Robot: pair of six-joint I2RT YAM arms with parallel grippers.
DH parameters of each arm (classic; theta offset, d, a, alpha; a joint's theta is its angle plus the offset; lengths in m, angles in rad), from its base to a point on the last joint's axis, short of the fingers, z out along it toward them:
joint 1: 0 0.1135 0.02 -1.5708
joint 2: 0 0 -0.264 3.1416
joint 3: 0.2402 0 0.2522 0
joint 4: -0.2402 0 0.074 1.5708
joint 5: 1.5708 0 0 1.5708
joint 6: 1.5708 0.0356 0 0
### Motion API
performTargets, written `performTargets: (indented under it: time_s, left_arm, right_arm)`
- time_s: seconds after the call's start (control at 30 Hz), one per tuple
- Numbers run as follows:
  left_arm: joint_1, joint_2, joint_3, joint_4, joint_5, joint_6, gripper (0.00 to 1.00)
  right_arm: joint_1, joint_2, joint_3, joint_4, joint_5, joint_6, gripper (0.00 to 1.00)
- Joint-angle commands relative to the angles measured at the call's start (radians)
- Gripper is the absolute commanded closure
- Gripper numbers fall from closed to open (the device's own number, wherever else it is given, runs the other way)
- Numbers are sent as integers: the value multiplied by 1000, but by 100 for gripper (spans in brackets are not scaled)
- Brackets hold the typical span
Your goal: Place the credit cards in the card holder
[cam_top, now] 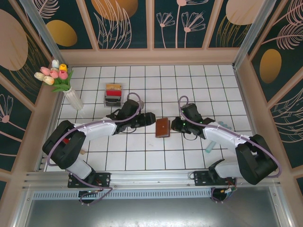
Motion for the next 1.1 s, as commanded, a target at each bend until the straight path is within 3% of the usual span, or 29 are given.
performTargets:
  time_s: [0.0, 0.3, 0.37, 0.9, 1.07]
  left_arm:
    - [-20, 25, 65, -75, -43, 43, 24]
    - [-96, 117, 213, -222, -134, 85, 22]
    - [-98, 150, 218, -214, -128, 82, 18]
    - [-98, 222, 255, -205, -84, 102, 17]
    - [-98, 226, 246, -245, -135, 106, 24]
  right_arm:
    - [7, -36, 2, 59, -45, 12, 90]
    - [7, -91, -2, 104, -101, 34, 91]
    - [7, -95, -1, 101, -103, 35, 91]
    - [7, -103, -2, 111, -114, 38, 91]
    - [7, -106, -1, 88, -89, 36, 91]
